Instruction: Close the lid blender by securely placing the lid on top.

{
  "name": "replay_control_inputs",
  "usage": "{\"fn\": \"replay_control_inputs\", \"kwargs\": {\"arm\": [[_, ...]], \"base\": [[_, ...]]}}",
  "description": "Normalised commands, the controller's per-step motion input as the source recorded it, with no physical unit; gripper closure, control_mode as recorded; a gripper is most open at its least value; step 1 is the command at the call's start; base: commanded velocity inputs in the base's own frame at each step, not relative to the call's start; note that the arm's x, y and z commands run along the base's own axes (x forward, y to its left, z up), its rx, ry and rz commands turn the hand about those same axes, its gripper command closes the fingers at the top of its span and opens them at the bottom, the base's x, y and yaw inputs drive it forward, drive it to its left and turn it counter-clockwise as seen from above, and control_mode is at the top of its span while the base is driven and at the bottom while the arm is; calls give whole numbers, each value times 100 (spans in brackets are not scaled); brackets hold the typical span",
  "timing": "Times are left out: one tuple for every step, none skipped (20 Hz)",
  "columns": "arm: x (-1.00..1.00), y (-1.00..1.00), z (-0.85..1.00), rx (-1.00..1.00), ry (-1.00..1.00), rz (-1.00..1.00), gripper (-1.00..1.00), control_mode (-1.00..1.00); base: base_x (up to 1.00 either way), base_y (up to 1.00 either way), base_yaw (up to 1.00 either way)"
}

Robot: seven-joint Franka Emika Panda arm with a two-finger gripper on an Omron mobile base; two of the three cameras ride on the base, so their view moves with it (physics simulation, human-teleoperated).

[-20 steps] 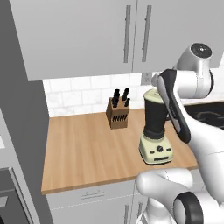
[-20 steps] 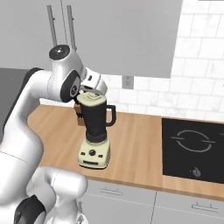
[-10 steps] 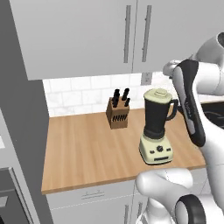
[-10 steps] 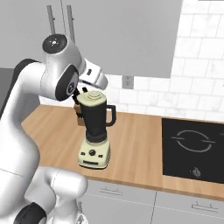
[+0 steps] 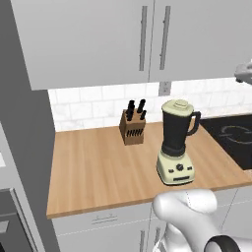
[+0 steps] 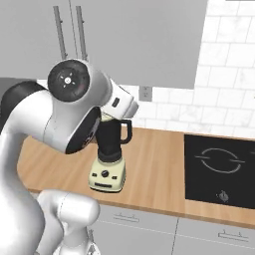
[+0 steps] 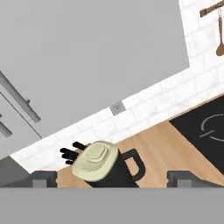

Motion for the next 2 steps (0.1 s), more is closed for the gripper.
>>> {"fn": "replay_control_inputs", "kwargs": {"arm": [[-100,-74,16,17,-34,0,-100,-100],[-100,-71,21,18,-33,0,-100,-100]], "base": [[0,0,0],[0,0,0]]}}
